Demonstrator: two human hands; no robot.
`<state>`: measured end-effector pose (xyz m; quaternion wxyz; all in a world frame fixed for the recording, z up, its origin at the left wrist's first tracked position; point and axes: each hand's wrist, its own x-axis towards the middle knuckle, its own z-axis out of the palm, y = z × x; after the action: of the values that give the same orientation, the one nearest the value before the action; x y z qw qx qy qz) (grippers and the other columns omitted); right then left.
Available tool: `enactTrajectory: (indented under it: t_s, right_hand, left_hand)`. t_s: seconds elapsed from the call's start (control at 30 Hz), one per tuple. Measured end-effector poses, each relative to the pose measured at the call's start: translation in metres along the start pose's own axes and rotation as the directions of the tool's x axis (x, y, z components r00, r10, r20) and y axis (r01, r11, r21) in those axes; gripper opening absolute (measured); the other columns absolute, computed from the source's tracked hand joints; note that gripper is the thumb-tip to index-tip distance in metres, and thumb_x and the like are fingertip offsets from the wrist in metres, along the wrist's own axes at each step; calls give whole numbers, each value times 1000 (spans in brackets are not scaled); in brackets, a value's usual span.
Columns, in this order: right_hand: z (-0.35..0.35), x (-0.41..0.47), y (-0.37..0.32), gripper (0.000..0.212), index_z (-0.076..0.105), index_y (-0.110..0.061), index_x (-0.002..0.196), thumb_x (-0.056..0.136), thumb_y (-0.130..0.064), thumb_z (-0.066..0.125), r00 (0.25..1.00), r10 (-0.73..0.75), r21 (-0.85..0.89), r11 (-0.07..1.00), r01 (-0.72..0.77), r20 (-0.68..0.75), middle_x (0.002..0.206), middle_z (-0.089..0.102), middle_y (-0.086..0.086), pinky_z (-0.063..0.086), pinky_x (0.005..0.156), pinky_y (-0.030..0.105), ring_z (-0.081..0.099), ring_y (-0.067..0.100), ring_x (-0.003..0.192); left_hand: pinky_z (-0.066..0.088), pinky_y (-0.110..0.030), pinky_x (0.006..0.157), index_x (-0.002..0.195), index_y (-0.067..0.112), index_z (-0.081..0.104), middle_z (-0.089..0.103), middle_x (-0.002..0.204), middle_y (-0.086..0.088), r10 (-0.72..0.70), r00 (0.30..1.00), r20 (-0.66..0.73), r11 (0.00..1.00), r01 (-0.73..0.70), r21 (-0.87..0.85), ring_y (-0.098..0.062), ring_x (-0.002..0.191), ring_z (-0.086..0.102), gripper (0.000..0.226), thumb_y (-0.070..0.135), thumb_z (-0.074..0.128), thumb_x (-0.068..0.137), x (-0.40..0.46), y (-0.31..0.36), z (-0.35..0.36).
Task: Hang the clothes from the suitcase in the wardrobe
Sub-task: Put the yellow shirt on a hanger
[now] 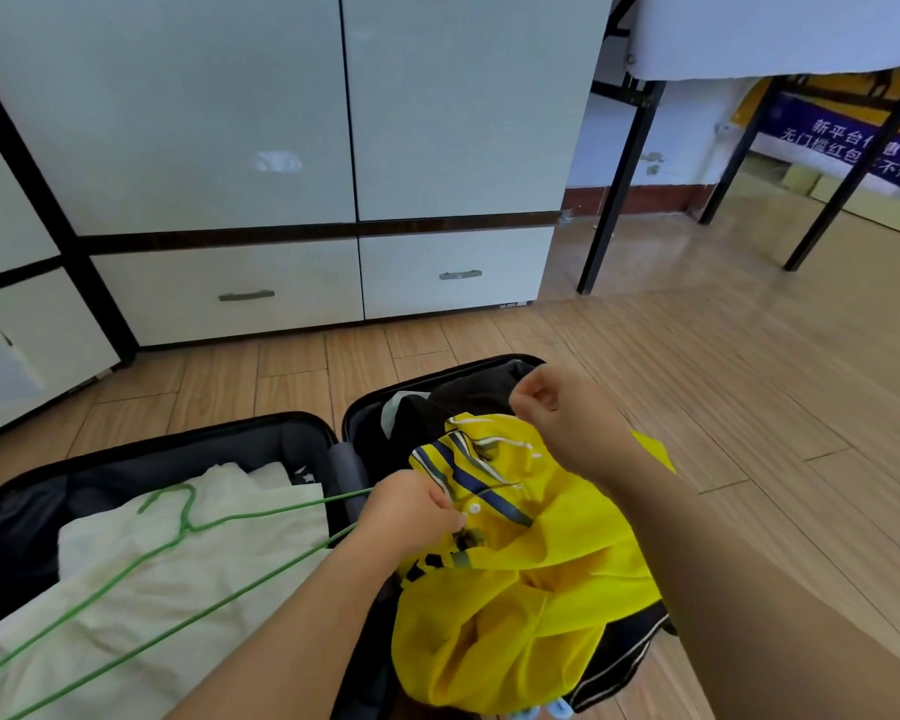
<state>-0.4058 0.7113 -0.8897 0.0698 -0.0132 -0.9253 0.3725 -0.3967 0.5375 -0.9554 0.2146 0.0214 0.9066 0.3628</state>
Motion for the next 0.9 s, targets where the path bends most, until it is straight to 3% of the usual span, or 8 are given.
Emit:
enactTrajectory:
  t_s: [0.1,0.23,0.37,0.47,0.6,0.7,0.8,0.9]
  right_hand:
    - [24,-14,4,23,62,-22,111,89,-20,65,986,-69,-231,967,104,154,109,64,-5,48,89,31,59,14,103]
    - [59,-40,32,27,54,-24,124,99,-19,43,954,-17,-729,641,241,300,119,60,2,34,99,37,50,24,115]
    - [36,-17,17,15,58,-14,103,96,-21,47,1000,-29,-429,903,29,7,101,59,6,36,72,30,57,25,94]
    - [5,-1,-14,7,57,-16,98,94,-18,51,978,-130,-125,986,110,-165,91,54,-4,31,65,26,49,13,82]
    - [-10,-14,-42,8,50,-24,89,92,-19,55,903,-341,-42,939,342,-260,80,44,-20,33,65,11,43,0,76]
    - [7,-25,-37,1,51,-24,87,88,-24,51,884,-415,-146,909,391,-218,81,45,-16,32,67,17,41,7,76]
    - [19,-24,-34,11,57,-17,92,88,-25,52,890,-393,-186,916,356,-232,87,49,-9,34,72,28,45,15,80]
    - [18,-21,-35,5,57,-18,94,89,-21,58,898,-404,-148,912,382,-173,88,49,-12,39,68,27,47,10,80]
  left_hand:
    - [53,-33,79,97,12,74,67,94,-6,12,987,162,992,-32,123,-19,85,62,17,24,65,88,-4,3,10]
    - [42,-32,63,89,9,63,53,83,-10,-3,960,281,945,-89,314,-21,70,50,19,27,57,93,-6,-1,21]
    - [33,-23,44,97,10,61,56,78,-10,-95,938,333,973,157,-167,-17,53,44,25,33,51,98,-8,-7,17]
    - [32,-20,43,112,22,60,53,76,-5,-28,975,219,879,128,-459,-11,52,41,18,27,46,101,0,6,-6]
    - [44,-26,61,143,33,36,64,84,-6,141,990,9,508,-65,-859,-14,69,56,54,17,54,95,5,30,-66]
    - [55,-35,70,123,14,53,65,108,-16,193,975,106,416,17,-909,-22,79,65,33,27,56,93,-1,47,-91]
    - [55,-27,52,109,1,61,65,77,-10,-89,994,70,452,103,-886,-17,58,62,27,19,65,89,-2,48,-63]
    - [54,-35,55,93,-4,67,67,66,-14,-192,943,270,117,296,-948,-23,56,65,20,16,64,90,-8,44,-38]
